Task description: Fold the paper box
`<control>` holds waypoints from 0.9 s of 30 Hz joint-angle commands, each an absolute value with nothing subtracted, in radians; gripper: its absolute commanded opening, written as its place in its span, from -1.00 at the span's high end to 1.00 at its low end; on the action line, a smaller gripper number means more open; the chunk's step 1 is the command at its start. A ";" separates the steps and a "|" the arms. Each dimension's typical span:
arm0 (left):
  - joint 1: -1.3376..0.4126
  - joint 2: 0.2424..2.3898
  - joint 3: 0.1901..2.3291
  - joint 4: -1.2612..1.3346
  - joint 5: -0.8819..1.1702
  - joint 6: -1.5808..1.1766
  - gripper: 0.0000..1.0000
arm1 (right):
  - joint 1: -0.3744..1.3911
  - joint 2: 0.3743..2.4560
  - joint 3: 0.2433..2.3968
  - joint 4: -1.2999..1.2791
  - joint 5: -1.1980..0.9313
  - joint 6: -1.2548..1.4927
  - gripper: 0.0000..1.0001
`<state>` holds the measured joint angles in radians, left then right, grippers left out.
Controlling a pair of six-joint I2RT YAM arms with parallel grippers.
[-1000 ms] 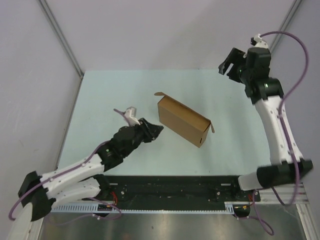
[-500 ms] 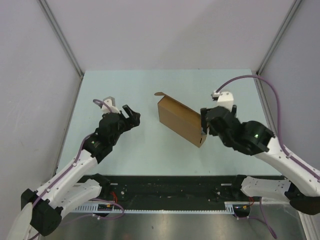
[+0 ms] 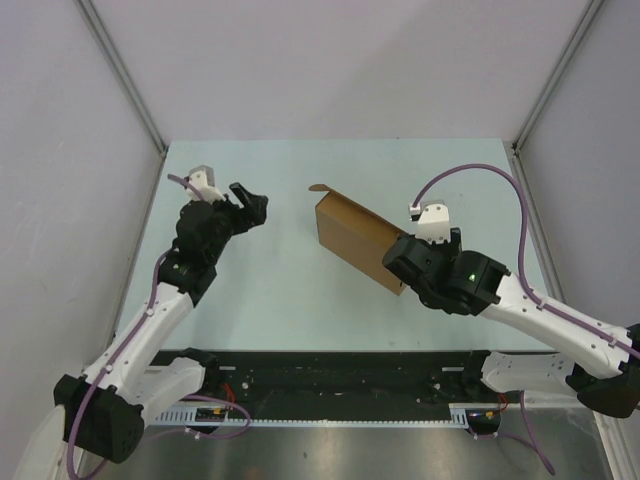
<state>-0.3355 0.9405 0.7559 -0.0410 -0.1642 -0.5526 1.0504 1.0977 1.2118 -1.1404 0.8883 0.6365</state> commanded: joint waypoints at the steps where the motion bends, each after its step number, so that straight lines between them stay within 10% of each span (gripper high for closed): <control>1: -0.276 1.012 0.841 0.159 0.076 -0.421 -0.66 | 1.040 1.083 1.189 -1.103 0.969 0.686 -0.33; 9: -0.267 1.150 0.821 0.478 0.419 -0.252 -0.65 | 1.034 1.061 1.183 -1.063 0.945 0.643 -0.32; 27: -0.275 1.278 0.732 0.741 0.407 -0.348 -0.50 | 0.963 1.075 1.118 -0.940 0.845 0.578 0.18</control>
